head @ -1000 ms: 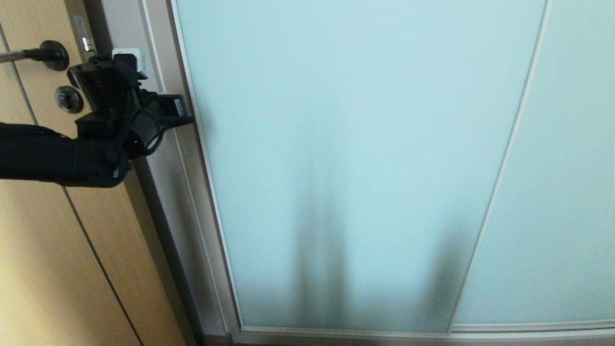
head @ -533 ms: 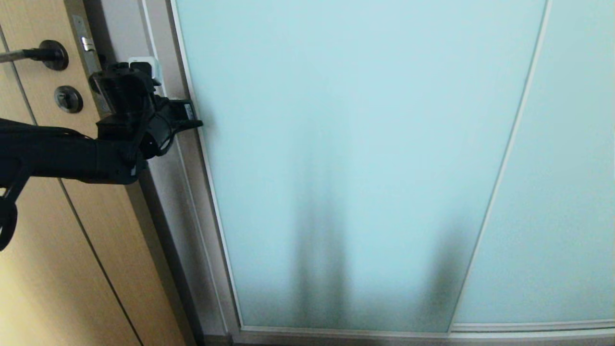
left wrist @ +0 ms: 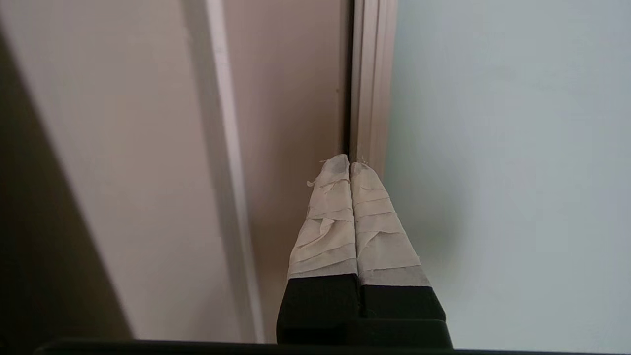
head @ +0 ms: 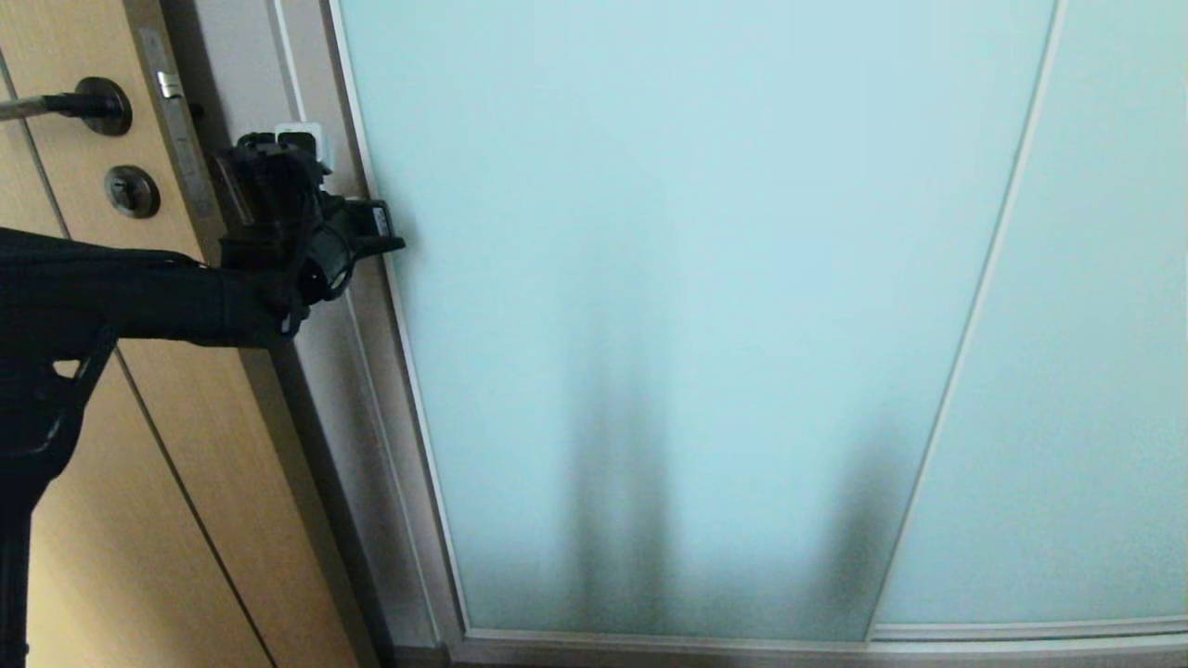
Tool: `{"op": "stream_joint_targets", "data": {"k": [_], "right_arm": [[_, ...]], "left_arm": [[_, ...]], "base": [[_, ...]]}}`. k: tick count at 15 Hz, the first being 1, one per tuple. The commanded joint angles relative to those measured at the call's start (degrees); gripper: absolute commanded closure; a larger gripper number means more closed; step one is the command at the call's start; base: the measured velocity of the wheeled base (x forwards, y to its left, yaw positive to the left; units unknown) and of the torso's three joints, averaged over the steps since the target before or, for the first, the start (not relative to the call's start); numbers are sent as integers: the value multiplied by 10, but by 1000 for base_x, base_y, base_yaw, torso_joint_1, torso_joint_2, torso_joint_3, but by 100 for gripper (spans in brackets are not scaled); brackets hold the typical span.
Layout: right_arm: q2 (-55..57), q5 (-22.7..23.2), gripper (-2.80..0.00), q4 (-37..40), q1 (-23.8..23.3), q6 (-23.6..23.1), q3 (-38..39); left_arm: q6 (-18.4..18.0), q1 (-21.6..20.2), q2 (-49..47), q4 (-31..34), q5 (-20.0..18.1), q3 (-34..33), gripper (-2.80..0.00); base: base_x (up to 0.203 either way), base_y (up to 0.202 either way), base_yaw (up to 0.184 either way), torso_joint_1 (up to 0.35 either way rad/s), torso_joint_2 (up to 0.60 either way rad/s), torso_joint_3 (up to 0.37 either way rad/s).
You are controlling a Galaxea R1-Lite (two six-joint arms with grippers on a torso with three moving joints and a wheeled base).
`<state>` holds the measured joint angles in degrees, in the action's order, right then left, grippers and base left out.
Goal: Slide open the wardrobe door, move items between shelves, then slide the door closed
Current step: Open the door
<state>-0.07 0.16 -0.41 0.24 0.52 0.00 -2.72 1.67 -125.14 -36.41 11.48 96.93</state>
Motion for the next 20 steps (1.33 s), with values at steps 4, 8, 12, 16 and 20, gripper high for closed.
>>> {"op": "stream_joint_targets", "data": {"k": [4, 8, 12, 16, 20], "right_arm": [[-1, 0, 0, 0, 0, 0, 0], [-1, 0, 0, 0, 0, 0, 0], [-1, 0, 0, 0, 0, 0, 0], [-1, 0, 0, 0, 0, 0, 0], [-1, 0, 0, 1, 0, 0, 0]], "left_arm": [[0, 0, -37, 9, 2, 48, 0], [-1, 0, -62, 37, 1, 95, 0], [0, 7, -71, 36, 1, 102, 0], [1, 34, -49, 35, 6, 100, 0], [2, 59, -38, 39, 7, 102, 0]], "base": [[0, 0, 0, 0, 0, 0], [0, 0, 0, 0, 0, 0], [0, 0, 0, 0, 0, 0], [0, 0, 0, 0, 0, 0], [0, 0, 0, 0, 0, 0]]}}
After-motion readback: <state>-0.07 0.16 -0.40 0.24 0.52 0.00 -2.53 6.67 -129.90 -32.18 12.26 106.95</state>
